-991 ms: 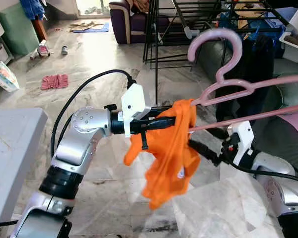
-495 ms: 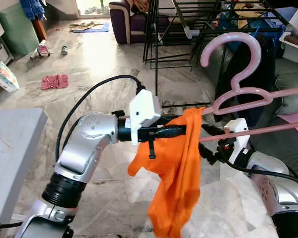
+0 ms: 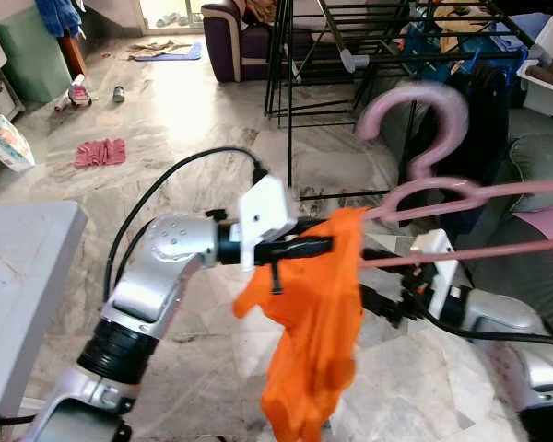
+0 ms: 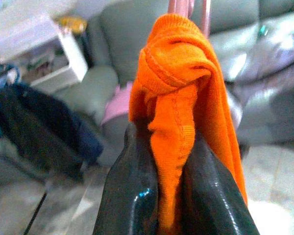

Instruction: Hang hanger

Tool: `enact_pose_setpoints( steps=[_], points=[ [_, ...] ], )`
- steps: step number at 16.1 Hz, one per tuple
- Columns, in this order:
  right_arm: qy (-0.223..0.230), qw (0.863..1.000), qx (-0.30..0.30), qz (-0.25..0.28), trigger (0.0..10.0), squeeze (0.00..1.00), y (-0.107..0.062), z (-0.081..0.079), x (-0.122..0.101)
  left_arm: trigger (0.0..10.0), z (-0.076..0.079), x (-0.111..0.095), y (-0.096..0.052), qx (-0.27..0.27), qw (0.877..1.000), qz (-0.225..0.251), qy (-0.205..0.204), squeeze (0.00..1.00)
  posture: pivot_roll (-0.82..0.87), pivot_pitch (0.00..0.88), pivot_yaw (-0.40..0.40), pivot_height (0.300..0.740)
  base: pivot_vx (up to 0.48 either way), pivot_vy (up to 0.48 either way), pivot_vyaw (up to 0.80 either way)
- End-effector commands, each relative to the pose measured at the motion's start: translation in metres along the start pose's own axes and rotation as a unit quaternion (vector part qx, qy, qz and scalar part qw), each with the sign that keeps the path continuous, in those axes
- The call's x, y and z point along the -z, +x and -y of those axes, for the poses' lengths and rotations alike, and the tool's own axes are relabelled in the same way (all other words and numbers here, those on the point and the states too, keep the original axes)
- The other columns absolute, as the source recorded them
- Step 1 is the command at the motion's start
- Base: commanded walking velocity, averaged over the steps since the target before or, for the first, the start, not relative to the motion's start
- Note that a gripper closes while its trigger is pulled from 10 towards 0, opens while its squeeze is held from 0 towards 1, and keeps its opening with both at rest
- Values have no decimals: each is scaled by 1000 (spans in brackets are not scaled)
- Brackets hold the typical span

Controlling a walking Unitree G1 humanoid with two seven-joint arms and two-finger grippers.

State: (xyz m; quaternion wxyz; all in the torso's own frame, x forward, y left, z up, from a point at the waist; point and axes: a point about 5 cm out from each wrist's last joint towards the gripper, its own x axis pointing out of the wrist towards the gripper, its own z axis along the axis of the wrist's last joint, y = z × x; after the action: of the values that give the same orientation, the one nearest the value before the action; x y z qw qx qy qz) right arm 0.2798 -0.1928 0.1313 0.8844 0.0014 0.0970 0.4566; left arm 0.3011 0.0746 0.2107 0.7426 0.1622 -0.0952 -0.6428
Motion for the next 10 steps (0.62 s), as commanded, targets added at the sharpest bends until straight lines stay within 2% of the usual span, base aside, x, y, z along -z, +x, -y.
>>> enact_pose_setpoints(
  steps=[1, 2, 4, 8, 9, 10],
  points=[
    [-5, 1000, -2, 0, 10000, 0, -4, 1, -3, 0, -3, 3, -5, -6, 1000, -17, 15, 0, 3, 92, -10, 740, 0, 0, 0],
    [-4, 1000, -1, -4, 10000, 0, -7, 2, -4, 0, -6, 7, -10, -13, 999, -35, 34, 0, 4, 94, -10, 740, 0, 0, 0],
    [-3, 1000, -5, -6, 10000, 0, -9, 1, -4, 0, -9, 6, -11, -12, 997, -42, 64, 0, 7, 96, -14, 740, 0, 0, 0],
    [-21, 1000, 18, -6, 10000, 0, -4, 3, -1, 0, -7, -11, -6, 5, 997, -7, 71, 0, 13, 99, -16, 740, 0, 0, 0],
    [-49, 997, 57, 5, 10000, 0, 0, 11, -3, 0, -1, -24, -3, 21, 997, 16, 73, 0, 17, 100, -18, 740, 0, 0, 0],
    [-58, 996, 72, 10, 10000, 0, 1, 14, -5, 0, 2, -29, -3, 30, 997, 23, 74, 0, 20, 101, -19, 740, 0, 0, 0]
  ],
)
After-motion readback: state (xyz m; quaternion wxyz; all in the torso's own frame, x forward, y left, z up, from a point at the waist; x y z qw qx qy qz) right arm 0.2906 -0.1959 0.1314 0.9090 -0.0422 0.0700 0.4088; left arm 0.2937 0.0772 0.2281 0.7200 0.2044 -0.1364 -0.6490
